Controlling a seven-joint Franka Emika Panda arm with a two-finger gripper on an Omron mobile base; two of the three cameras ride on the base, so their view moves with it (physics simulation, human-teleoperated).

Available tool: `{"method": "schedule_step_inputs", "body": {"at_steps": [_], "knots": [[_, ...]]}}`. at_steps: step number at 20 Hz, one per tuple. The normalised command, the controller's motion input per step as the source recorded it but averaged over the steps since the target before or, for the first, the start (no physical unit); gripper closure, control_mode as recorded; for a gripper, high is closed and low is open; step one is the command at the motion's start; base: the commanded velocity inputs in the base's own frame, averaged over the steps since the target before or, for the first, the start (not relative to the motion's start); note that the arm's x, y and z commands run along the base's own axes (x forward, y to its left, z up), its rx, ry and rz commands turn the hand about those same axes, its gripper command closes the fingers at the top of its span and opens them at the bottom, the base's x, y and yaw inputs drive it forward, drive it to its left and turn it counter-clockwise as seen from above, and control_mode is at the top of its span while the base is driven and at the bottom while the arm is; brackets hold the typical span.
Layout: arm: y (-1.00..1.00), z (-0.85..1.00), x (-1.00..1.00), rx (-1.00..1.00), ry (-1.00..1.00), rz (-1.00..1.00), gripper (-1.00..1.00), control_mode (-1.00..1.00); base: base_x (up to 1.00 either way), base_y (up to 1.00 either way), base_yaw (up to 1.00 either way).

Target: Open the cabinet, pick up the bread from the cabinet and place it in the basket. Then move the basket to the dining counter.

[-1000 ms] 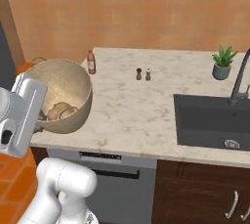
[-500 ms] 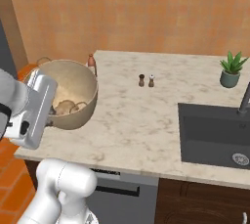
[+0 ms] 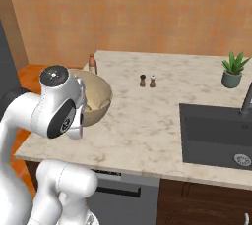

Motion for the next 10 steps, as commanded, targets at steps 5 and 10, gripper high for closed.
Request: {"method": "schedule_step_inputs", "body": {"at_steps": [5,10], "knots": [[-0.04,-0.57,1.0,-0.09,0.07,0.03,1.0,-1.0,0.0,0.0,0.0],[0.0,-0.68,1.0,-0.03,0.06,0.0,1.0,-1.0,0.0,0.0,0.0]]}}
